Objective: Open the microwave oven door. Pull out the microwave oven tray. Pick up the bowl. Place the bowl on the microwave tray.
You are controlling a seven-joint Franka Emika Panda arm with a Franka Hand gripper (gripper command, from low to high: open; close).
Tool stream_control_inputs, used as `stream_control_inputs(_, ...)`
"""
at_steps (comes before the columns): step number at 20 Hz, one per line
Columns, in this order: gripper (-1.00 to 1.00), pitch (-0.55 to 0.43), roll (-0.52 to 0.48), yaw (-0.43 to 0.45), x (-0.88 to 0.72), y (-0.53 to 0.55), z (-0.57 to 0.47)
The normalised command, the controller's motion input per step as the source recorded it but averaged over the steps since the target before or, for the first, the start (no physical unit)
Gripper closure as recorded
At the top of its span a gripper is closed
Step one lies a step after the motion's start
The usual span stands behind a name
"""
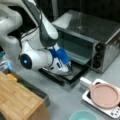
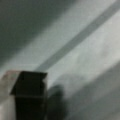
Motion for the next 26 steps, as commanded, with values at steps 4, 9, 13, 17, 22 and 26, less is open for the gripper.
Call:
stream_control_inputs(4,-1.00,-0.060,-0.077,0.287,0.54,-0.45,-0.08)
stream_control_inputs(9,-1.00,0.004,-0.019,0.305,0.34,-0.29,-0.09)
stream_control_inputs(13,-1.00,0.048,-0.002,0.268,0.19,-0.22,-0.06)
stream_control_inputs(17,-1.00,0.127,-0.133,0.176,0.14,-0.26,0.13)
stream_control_inputs(22,-1.00,0.198,-0.296,0.064,0.10,-0.19,0.37)
stream_control_inputs(26,-1.00,0.214,-0.376,0.024,0.09,-0.05,0.42)
